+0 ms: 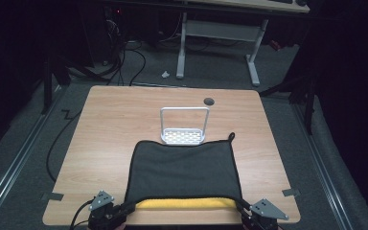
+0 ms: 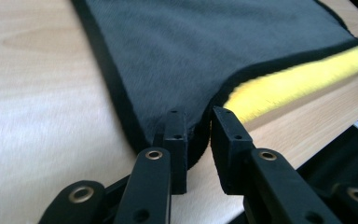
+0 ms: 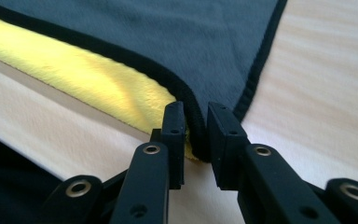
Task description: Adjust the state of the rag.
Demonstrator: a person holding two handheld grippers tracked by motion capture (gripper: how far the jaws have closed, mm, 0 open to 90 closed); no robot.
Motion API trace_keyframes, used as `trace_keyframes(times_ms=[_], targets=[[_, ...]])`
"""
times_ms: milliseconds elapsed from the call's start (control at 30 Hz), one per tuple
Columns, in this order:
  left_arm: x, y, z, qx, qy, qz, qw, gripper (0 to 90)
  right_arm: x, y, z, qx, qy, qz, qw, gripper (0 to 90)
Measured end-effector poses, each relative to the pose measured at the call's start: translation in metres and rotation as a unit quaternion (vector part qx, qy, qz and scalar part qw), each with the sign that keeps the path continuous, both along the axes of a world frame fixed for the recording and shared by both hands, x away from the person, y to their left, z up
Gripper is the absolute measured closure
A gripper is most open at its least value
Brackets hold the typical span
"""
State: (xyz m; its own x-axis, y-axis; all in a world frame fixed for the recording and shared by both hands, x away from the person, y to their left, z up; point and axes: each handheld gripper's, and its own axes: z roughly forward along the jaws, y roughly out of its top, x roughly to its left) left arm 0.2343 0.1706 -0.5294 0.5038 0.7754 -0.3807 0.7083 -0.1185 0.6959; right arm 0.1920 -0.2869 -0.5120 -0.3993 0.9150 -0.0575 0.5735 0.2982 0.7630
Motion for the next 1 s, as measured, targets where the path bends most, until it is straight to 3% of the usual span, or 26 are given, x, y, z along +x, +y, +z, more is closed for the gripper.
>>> trace_keyframes(times_ms=[100,333,400,500,567,700,867,933,1000], targets=[[-0.002,0.001,0.002,0.003,-0.003,0.003,1.0,74.7,-0.004,-0.005,-0.001,0.006,0.005,-0.007,0.9999,73.3],[-0.006,0.013,0.014,-0.003,-0.024,0.027,0.9994,72.6,-0.013,-0.019,0.006,0.022,-0.008,-0.033,0.9992,67.9],[-0.005,0.018,0.018,-0.003,-0.032,0.04,0.9987,72.1,-0.013,-0.025,0.007,0.03,-0.013,-0.046,0.9984,67.8],[0.006,0.022,0.021,-0.015,-0.028,0.051,0.9982,70.8,-0.008,-0.03,0.012,0.043,-0.02,-0.06,0.9971,67.5],[0.016,0.016,0.021,-0.002,-0.029,0.043,0.9986,69.4,-0.001,-0.027,0.015,0.039,-0.025,-0.055,0.9974,67.1],[0.046,-0.003,0.013,0.035,-0.016,0.005,0.9993,66.8,0.024,-0.008,0.012,0.026,-0.007,-0.035,0.999,63.0],[0.076,-0.027,0.005,0.092,-0.019,-0.03,0.9951,64.3,0.069,0.023,0.003,-0.002,0.015,-0.013,0.9998,59.5],[0.077,-0.032,0.006,0.094,-0.021,-0.034,0.9948,64.7,0.084,0.028,-0.001,-0.017,0.027,-0.018,0.9993,60.0],[0.073,-0.037,0.005,0.083,-0.016,-0.041,0.9956,64.6,0.091,0.026,-0.006,-0.031,0.047,-0.023,0.9981,60.1]])
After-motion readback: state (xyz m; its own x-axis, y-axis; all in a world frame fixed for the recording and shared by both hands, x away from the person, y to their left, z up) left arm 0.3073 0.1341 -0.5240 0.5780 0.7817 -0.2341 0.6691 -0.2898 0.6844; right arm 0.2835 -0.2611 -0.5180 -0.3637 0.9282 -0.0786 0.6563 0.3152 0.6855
